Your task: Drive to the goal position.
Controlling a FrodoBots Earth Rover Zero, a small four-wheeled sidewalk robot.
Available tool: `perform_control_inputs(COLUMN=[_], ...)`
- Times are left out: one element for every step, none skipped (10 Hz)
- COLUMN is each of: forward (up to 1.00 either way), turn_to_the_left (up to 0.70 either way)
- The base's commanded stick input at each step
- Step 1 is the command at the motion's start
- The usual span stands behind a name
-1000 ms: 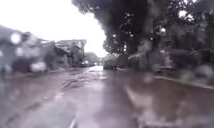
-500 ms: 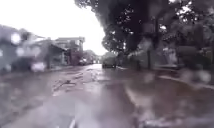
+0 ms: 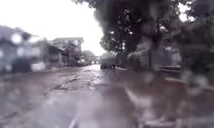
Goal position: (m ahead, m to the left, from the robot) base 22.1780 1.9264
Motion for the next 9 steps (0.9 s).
perform_control_inputs(forward=[1.00, 1.00, 1.00, 1.00, 1.00, 1.00, 1.00, 1.00, 1.00], turn_to_the_left=[0.00, 0.00, 0.00, 0.00, 0.00, 0.00, 0.09, 0.27, 0.27])
